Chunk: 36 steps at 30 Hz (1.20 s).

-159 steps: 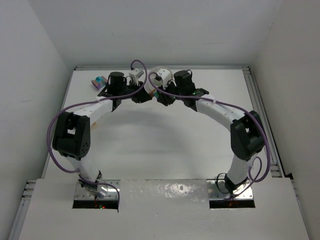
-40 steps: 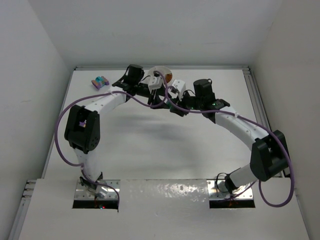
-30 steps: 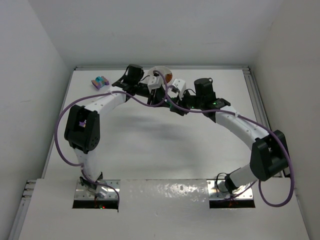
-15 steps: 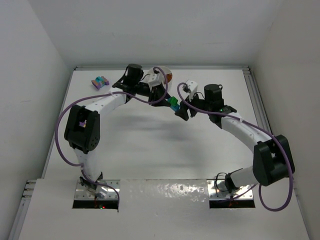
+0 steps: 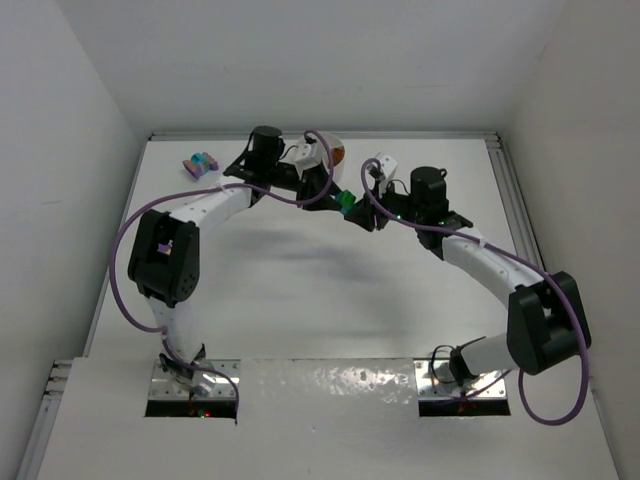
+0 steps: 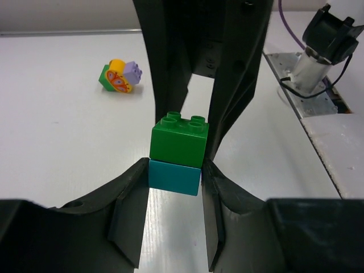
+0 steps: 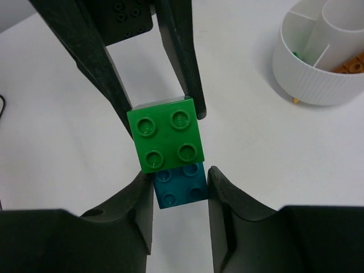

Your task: Sort the legos into containers by color

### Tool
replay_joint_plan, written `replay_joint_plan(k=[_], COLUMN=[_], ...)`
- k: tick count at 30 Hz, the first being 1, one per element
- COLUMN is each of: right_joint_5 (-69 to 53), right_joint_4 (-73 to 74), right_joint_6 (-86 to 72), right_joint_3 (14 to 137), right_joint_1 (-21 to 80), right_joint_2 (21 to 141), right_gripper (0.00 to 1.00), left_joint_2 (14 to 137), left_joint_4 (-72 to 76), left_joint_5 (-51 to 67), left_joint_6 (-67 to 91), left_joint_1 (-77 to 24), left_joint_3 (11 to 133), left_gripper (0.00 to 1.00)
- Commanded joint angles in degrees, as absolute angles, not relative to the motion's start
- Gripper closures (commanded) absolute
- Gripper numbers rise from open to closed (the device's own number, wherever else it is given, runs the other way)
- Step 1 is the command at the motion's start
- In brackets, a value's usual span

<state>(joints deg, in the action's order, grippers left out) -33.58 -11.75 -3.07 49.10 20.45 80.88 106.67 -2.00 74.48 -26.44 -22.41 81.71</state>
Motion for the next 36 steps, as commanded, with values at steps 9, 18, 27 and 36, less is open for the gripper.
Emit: replay_joint_plan(k=[9,18,27,36], right_joint_5=[-35.33,-34.28,-34.10,-33.75], right_joint_4=[-6.26,-0.35,-2.11,-2.37], right_joint_6=[3.15,8.61,7.91,7.82], right_joint_3=[52.38,54.84,54.76,53.97], right_joint_1=[20.57,20.83,21.71,21.71], right_joint_2=[79.80,79.98,80.51,80.33], right_gripper=[1.00,1.00,1.00,1.00], left_joint_2=[103.62,104.94,105.73,105.64], left_joint_4=[2.11,2.37,1.50,0.61], left_joint_5=[80.50,79.11,74.62,73.13], left_joint_6=[-26.44,-28.48,-28.39,-27.26], left_joint_1=[-22.06,-24.08,-26.63,-26.63], left_joint_3=[82.18,84.02,82.97,84.28], left_gripper=[0.37,0.17,0.39,0.99])
